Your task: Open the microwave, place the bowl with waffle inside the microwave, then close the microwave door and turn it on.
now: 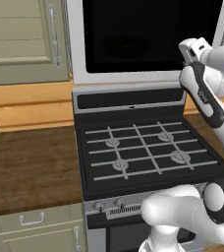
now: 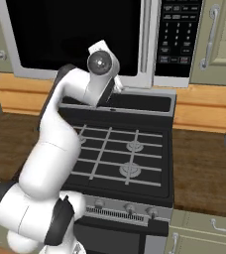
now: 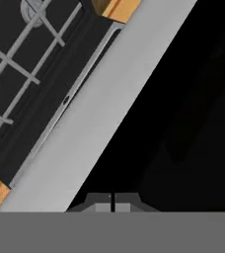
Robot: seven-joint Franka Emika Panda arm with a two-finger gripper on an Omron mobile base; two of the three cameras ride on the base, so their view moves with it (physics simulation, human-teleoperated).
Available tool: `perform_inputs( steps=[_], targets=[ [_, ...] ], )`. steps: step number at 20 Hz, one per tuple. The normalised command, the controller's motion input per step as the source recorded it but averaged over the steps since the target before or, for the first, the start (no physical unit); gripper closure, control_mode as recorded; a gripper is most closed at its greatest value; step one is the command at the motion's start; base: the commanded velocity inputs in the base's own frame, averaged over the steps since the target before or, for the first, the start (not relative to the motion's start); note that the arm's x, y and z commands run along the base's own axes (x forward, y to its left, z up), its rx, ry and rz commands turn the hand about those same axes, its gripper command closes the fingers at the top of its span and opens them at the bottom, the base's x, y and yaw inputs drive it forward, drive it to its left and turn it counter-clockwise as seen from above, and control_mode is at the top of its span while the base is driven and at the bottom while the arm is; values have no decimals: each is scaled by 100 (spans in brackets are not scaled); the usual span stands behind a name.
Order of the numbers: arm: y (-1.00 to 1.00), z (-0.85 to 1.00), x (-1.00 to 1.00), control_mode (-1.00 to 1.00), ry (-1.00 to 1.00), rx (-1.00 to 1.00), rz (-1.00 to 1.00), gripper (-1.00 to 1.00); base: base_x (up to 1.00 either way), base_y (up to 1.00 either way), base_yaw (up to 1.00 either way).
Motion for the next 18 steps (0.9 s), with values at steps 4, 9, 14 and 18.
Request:
perform_inputs(
  steps=[4,9,14,18],
  targets=[
    [-24,-2,100,-100,-1,14,17,100,0,0,0],
    [-3,-36,100,-100,0,3,9,100,0,0,0],
    [0,-24,21,-100,-36,0,0,100,0,0,0],
    [0,0,-100,-100,-83,-1,-10,100,0,0,0]
  ],
)
